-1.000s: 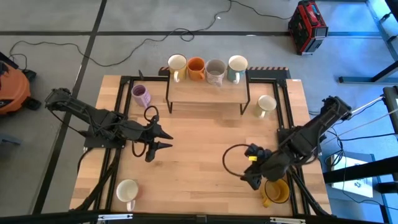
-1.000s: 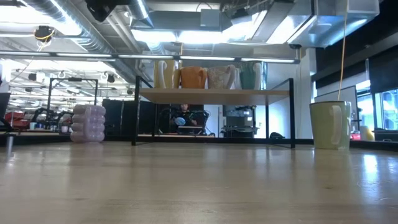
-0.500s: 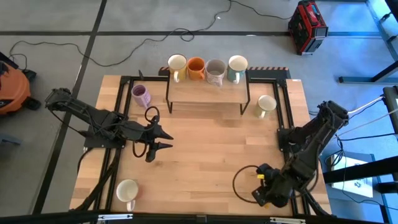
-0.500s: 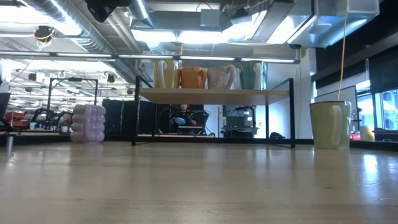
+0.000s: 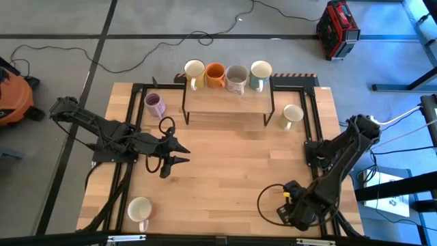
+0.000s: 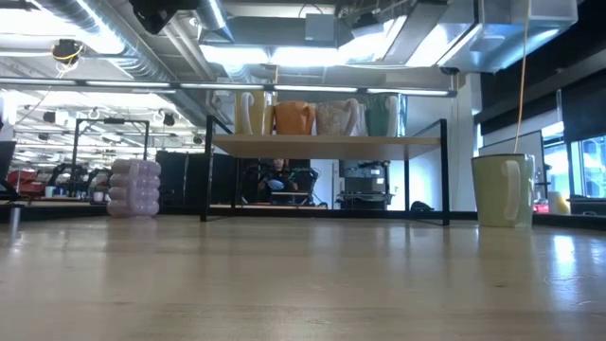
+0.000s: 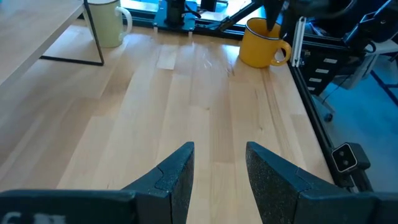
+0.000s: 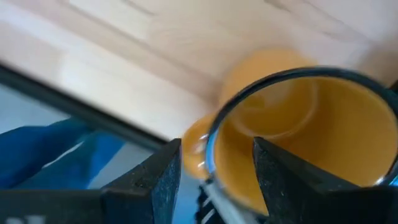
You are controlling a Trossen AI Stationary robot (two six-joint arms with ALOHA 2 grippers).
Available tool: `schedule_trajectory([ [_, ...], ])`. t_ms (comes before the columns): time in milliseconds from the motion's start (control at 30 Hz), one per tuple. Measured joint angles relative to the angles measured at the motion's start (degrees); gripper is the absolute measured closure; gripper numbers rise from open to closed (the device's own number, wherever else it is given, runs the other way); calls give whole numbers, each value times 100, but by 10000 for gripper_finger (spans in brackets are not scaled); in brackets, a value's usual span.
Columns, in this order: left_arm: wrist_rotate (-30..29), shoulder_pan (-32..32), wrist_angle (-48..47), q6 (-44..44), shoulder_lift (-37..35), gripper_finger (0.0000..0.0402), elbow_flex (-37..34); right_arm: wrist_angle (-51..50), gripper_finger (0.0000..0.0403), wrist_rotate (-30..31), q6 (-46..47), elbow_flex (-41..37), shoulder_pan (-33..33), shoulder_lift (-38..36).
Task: Place coffee mugs
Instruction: Put the yellow mug on the shelf
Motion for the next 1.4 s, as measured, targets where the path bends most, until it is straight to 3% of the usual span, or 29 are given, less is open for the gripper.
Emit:
schedule_trajectory([
  [167,0,0,-3,0,-1,262,0,212,217,-251,1,-406,-7,113],
  [333,-6,2,-72,0,0,262,0,616,234,-100,-7,-742,-4,113],
  [767,-24,2,-164,140,0,262,2,655,390,62,-343,-941,-8,83],
  [1033,-49,2,-166,289,0,262,0,682,386,174,-1040,-944,-353,98],
  [1400,-107,2,-166,293,-1,262,2,574,387,431,-2567,-943,-1707,99],
])
